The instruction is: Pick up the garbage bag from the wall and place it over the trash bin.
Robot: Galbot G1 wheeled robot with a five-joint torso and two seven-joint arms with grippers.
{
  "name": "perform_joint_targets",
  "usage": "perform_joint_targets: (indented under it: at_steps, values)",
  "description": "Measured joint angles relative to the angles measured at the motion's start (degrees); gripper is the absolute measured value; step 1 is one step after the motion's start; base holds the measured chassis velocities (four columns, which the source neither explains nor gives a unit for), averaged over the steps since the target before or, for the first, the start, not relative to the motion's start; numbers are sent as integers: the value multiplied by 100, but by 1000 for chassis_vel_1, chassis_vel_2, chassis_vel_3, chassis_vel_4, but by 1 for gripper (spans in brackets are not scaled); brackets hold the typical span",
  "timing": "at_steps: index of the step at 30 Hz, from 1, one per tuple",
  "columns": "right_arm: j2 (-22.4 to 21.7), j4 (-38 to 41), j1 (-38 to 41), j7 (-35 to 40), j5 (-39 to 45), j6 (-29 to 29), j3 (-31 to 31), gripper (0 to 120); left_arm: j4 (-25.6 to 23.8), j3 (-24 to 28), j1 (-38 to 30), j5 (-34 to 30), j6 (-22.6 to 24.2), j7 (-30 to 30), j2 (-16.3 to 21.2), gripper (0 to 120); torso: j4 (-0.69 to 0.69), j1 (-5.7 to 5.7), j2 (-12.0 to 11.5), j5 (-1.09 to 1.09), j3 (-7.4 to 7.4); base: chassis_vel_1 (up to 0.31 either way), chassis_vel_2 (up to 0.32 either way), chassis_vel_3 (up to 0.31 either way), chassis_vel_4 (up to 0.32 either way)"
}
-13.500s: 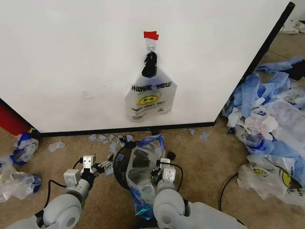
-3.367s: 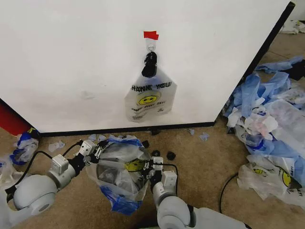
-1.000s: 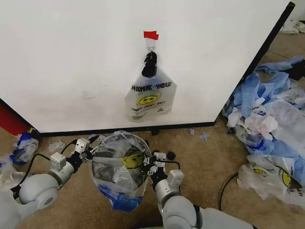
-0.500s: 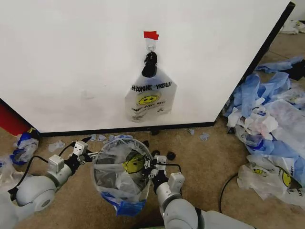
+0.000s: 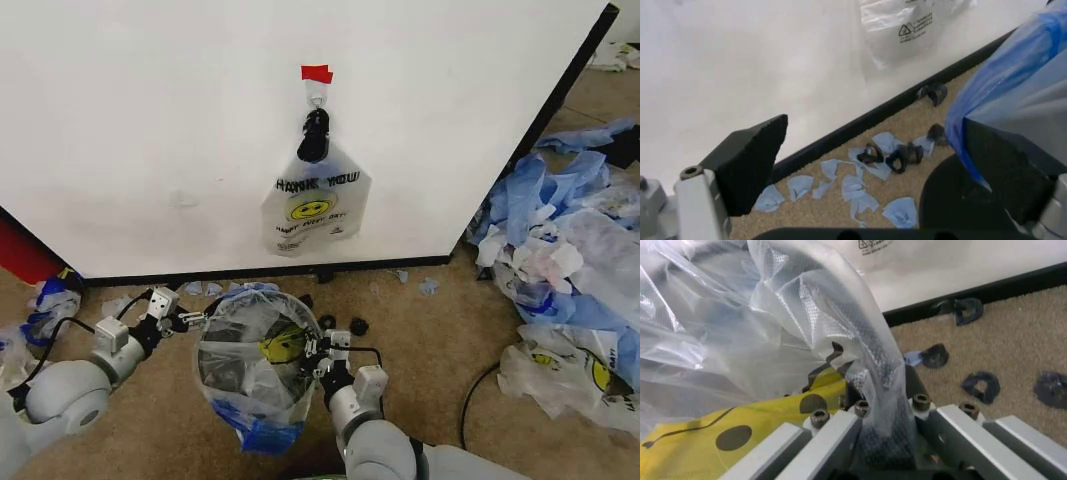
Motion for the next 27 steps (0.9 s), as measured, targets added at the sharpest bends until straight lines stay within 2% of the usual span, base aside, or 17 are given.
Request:
perform_joint_targets:
  at_steps: [8,14,27]
  values:
    - [-9,-26,-41,6,-24,-1,62,0,9,-140,129,20,-18,1,95,97,0,0,0,0,0,0,0,0,0]
    - [-19,-77,-61,0,-32,-1,114,0,-64,-349,373,15,-32,7,307,97,0,0,0,0,0,0,0,0,0]
    - [-1,-161,-51,-28,-30,6,202,0,-271,-430,415,-131,-36,-47,572,97,0,0,0,0,0,0,0,0,0]
